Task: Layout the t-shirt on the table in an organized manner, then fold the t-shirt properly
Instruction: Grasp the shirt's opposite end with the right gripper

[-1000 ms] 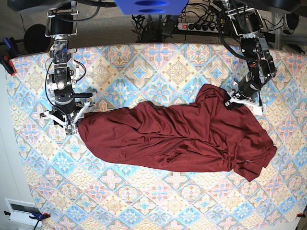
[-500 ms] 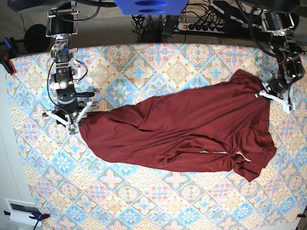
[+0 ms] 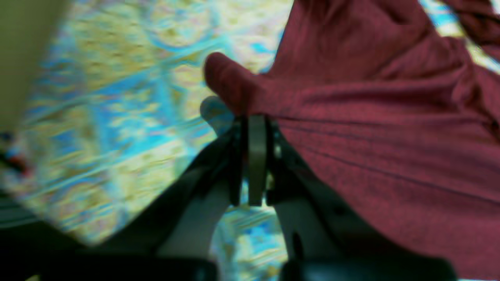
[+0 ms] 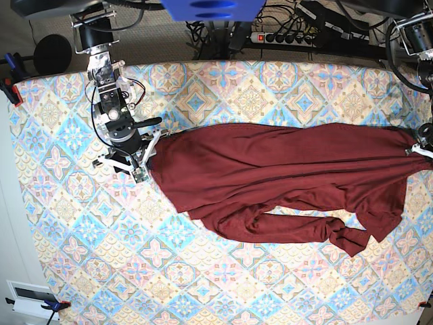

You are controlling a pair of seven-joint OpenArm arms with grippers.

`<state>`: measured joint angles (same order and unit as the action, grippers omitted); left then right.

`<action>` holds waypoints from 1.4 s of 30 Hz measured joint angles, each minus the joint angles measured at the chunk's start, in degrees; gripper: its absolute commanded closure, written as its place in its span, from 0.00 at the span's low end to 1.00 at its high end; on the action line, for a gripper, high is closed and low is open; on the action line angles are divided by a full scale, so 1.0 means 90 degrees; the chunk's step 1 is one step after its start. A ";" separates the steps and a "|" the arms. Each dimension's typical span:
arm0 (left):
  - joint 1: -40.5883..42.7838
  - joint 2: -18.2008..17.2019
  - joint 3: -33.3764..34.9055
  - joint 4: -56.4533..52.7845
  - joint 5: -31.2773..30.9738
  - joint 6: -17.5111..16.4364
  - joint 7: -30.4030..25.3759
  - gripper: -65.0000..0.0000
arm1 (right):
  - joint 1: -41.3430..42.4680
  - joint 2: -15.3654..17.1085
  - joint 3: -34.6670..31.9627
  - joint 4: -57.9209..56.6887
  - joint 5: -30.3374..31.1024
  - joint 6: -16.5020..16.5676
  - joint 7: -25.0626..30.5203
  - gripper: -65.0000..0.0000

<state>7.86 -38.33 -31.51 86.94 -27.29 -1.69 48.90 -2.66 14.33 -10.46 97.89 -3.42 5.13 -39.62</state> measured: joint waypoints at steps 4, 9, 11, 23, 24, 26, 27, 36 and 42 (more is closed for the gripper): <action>-0.0017 0.0024 0.0007 -0.0121 0.0372 -0.0063 -0.0022 1.00 | 0.0000 0.0010 0.0000 0.0000 0.0000 0.0002 0.0000 0.72; -0.0005 0.0032 0.0000 -0.1197 0.0661 -0.0005 -0.0680 1.00 | 0.0000 0.0010 -0.0017 0.0000 -0.0002 0.0000 -0.0002 0.72; 0.0007 0.0041 -0.0005 -0.1545 0.0685 0.0024 -0.0797 1.00 | 0.0017 0.0034 -0.0291 0.0005 -0.0027 -0.0027 0.0000 0.72; -0.0019 0.0335 -0.0010 -0.1661 0.0661 0.0024 -0.0877 1.00 | 0.0622 -0.0219 -0.0588 -0.0495 0.1001 0.0823 -0.0002 0.72; -0.0019 0.0391 -0.0019 -0.1661 0.0670 0.0041 -0.0896 1.00 | 0.0755 -0.0282 -0.0593 -0.0614 0.1231 0.0920 0.0000 0.72; -0.0005 0.0537 -0.0012 -0.1664 0.0673 0.0039 -0.0882 1.00 | 0.1076 -0.0330 -0.0534 -0.0886 0.1647 0.0933 -0.0010 0.72; 0.0010 0.0617 -0.0005 -0.1664 0.0670 0.0034 -0.0884 1.00 | 0.1219 -0.0321 -0.0454 -0.0986 0.1766 0.0911 -0.0010 0.72; 0.0027 0.0976 -0.0005 -0.1668 0.0704 0.0027 -0.0886 1.00 | 0.2050 -0.0299 -0.0478 -0.1989 0.1933 0.0911 -0.0058 0.71; 0.0010 0.1032 -0.0019 -0.1649 0.0704 0.0066 -0.0765 1.00 | 0.2623 -0.0243 -0.0971 -0.2397 0.1911 0.1911 0.0058 0.51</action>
<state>7.94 -29.04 -31.68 72.10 -20.95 -1.10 42.02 20.95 12.14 -19.20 76.31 13.78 22.33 -39.09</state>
